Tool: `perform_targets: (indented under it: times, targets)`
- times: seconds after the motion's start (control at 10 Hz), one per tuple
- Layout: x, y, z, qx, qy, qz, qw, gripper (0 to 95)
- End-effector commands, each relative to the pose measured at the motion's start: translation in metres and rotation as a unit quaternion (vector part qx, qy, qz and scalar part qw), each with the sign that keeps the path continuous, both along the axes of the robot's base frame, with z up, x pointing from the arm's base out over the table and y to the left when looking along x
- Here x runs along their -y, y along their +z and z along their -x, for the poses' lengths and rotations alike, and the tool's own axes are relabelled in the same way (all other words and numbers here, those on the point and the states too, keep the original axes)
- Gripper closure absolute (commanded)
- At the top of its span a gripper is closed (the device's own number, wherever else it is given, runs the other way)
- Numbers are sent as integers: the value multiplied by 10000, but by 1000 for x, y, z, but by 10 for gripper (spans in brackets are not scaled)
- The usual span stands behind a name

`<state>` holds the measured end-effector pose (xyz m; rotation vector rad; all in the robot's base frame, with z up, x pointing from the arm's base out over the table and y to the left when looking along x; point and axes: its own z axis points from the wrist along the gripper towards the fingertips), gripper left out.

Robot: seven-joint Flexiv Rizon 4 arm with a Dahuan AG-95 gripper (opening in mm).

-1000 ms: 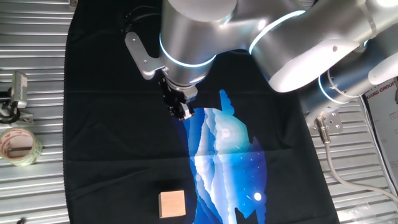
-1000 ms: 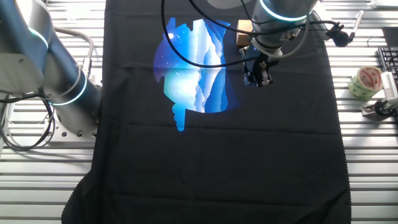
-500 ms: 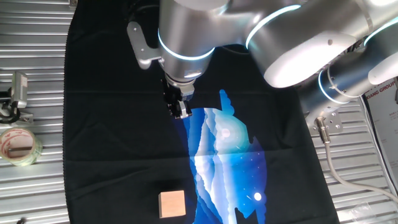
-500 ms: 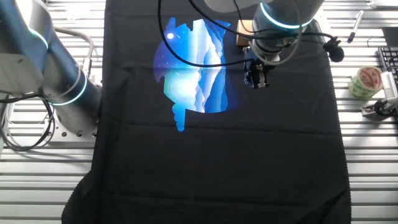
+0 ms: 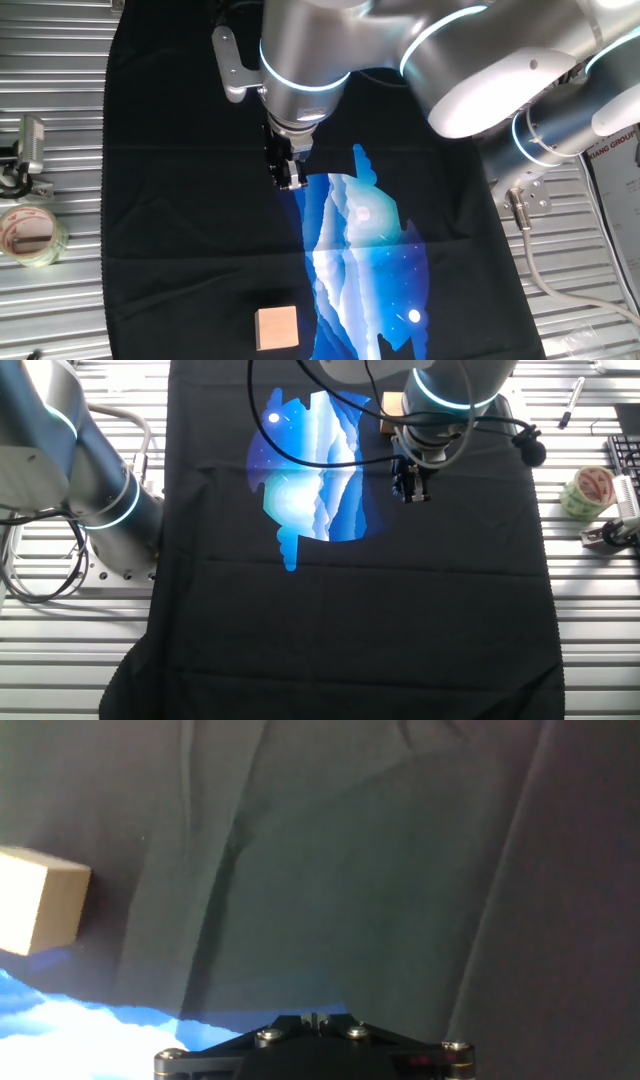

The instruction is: Approach and touch the side of the small block

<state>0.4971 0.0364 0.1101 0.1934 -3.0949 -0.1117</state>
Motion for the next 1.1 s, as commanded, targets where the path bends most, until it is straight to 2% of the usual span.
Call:
perform_targets:
  times: [0.1,0.2,0.3,0.5,0.8,1.1]
  targets:
    - [0,-1,-1,56,-119,17,9999,950]
    - [0,-1,-1,102,-210,14,9997,950]
    - [1,-1,0,303,-292,-44,9991,950]
    - [3,-2,3,373,-367,-64,9986,950]
    - [4,-3,4,374,-352,-68,9987,950]
    - [5,-9,3,299,-300,-41,9991,950]
